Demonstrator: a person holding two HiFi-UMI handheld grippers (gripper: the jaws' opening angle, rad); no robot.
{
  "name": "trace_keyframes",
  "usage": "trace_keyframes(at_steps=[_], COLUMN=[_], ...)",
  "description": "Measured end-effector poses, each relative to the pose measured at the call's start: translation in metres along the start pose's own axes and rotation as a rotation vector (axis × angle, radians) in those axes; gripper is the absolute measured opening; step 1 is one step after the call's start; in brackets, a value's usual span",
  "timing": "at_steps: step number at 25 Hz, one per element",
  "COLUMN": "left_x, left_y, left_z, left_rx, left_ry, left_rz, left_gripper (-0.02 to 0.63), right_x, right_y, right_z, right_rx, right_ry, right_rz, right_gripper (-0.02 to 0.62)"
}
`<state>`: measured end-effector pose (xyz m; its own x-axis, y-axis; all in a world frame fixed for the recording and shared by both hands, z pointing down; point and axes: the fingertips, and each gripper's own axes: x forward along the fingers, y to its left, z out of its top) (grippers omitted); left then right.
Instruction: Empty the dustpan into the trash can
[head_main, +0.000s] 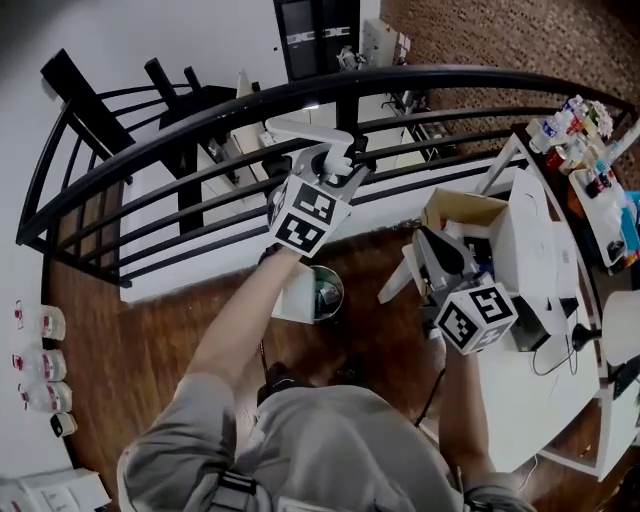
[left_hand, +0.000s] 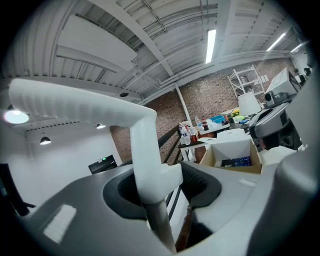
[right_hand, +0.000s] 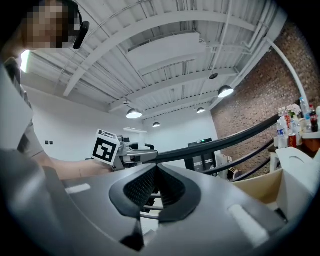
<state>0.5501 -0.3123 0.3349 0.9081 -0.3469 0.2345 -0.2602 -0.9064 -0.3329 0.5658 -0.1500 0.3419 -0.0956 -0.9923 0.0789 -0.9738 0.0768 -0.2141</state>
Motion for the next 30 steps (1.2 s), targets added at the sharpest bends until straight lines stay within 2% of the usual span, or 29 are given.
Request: trace_keyframes(at_steps=[9,16,25,30], left_x=[-0.146,-0.252,-0.35,-0.39], left_y=[0.101,0.148,0.174,0.197], left_z=[-0.057,-0.099,-0.098,-0.121], left_rx=[-0.143,-0.279,-0.284,-0.31], left_ry=[-0.019,-0.034,-0.116,-0.124], left_rz=[0.194,0.257,0.313,0.367], left_gripper=[0.186,0.187,0.184,0.183], right_x=[0.074,0.115,0.14,0.149], right_y=[0.121,0.22,0.298,0.335], right_z=[-0.016,-0.037,-0.053,-0.069], right_rx=[-0.039,-0.059,-0.086,-0.083], right_ry=[0.051,0.1,0.127,0.151], right_rz=[0.17,0.262,0.331,0.369], right_gripper=[0.0,0.0,0.0,0.0])
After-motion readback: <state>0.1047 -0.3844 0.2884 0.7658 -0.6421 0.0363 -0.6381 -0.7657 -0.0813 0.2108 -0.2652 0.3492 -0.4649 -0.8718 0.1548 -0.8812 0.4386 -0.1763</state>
